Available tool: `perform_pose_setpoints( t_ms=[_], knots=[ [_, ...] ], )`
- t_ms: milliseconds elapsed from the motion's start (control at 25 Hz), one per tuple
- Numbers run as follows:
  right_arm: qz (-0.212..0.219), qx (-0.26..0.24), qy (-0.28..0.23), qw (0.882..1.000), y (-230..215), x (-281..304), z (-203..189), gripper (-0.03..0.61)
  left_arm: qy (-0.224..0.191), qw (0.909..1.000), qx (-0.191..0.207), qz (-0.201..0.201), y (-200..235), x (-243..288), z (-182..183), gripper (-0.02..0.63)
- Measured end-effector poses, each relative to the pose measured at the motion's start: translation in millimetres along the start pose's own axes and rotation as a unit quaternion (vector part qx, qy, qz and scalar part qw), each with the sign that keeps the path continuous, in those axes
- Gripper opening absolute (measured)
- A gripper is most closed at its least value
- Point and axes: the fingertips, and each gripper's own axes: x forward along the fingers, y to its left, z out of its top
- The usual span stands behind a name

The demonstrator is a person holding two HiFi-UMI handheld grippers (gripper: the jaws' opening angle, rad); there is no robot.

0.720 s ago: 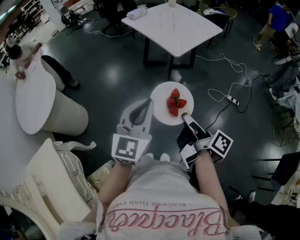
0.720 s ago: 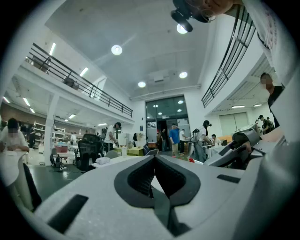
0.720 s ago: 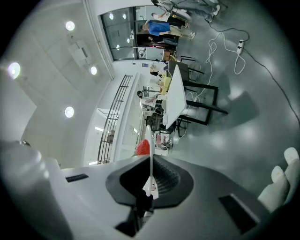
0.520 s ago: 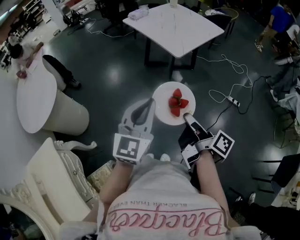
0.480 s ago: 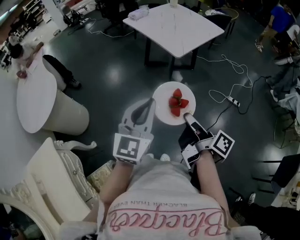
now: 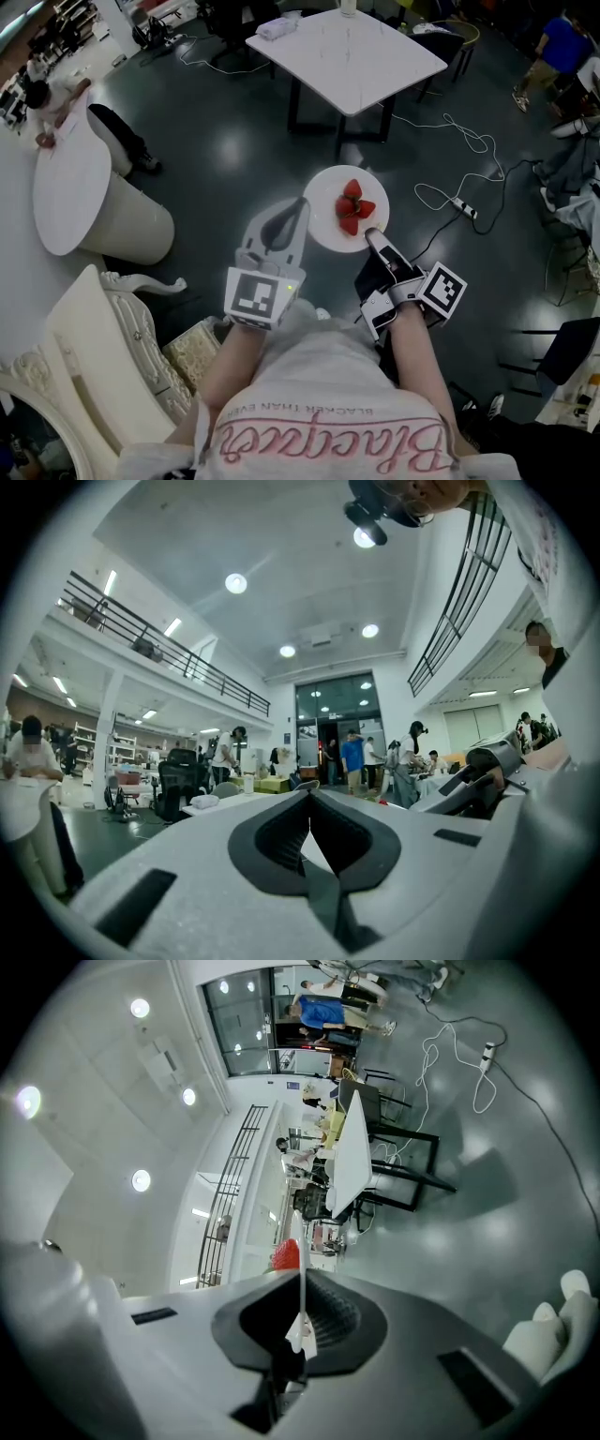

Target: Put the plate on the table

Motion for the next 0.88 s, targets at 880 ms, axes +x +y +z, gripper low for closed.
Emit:
perform_pose_setpoints(
  t_ms=[880],
  knots=[
    [0.003, 0.008, -0.007, 1.0, -8.8, 81.7, 64.3, 0.012, 0.0, 1.0, -0.002, -0.007, 47.9, 94.3, -7.5, 0.005]
  ],
)
